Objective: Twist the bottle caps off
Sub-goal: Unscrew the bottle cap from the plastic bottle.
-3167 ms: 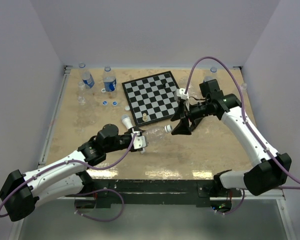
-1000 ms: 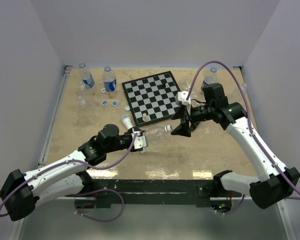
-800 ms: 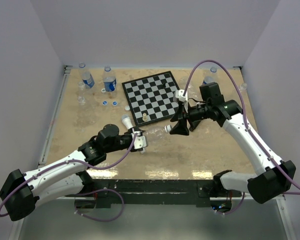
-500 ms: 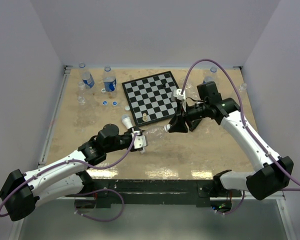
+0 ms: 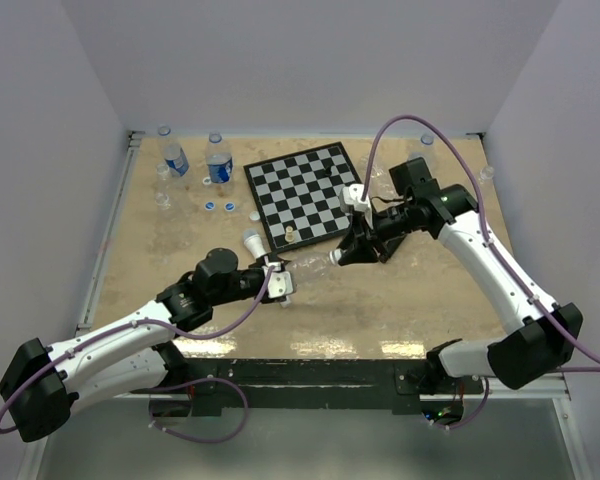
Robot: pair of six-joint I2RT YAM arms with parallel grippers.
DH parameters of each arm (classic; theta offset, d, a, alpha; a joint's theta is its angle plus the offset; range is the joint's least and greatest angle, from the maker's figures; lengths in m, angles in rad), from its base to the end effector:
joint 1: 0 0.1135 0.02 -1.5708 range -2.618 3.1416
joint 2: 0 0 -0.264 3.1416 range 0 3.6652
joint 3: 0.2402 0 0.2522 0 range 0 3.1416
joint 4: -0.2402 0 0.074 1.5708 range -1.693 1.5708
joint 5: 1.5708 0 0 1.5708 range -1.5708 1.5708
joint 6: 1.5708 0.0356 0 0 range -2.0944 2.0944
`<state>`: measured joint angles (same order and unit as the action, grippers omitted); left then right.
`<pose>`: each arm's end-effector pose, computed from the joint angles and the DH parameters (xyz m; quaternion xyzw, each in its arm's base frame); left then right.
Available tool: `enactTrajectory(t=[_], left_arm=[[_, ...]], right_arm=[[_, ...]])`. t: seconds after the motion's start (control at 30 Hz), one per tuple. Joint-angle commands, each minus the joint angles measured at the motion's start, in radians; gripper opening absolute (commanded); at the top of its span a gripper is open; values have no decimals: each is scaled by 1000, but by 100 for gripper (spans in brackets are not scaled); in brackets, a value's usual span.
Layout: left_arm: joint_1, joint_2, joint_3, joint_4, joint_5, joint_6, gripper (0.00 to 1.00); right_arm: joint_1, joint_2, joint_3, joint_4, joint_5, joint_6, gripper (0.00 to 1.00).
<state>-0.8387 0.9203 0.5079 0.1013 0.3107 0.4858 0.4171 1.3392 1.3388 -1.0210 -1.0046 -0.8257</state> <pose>0.1332 -0.1644 0.2473 0.5628 0.5736 -0.2252 0.5509 0.2191 0.1300 0.3510 -0.5973 0.6099 0.4055 0.3268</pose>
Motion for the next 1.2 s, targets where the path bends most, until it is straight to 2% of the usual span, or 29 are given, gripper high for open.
enactTrajectory(t=[0.0,0.13,0.27,0.33,0.5,0.63,0.77,1.03,1.1,1.17], left_arm=[[1,-8,9,37,21,0,3],[1,-11,11,35,21,0,3],[0,-15,7,35,18,0,3],[1,-15,7,32,16,0,3],[0,-18,7,35,16,0,3],[1,-11,9,38,25,0,3],[3,-6,9,38,27,-1,3],[1,8,9,38,27,-4,3],[1,8,9,38,25,-3,3],[1,8,7,37,24,-4,3]], right_arm=[[6,-69,22,-102,-12,-436,0],[6,-147,-61,-100,82,-931,0],[5,-120,-87,-110,208,-1267,0],[-3,-110,-104,-97,251,-1343,0],[-50,-130,-119,-80,206,-1391,0],[-69,-150,-150,-111,105,-1371,0],[-67,-166,-237,-102,-20,-1296,8],[-67,-199,-294,-102,-117,-1166,40],[-67,-202,-273,-103,-132,-1101,56],[-69,-203,-236,-103,-158,-1009,65]])
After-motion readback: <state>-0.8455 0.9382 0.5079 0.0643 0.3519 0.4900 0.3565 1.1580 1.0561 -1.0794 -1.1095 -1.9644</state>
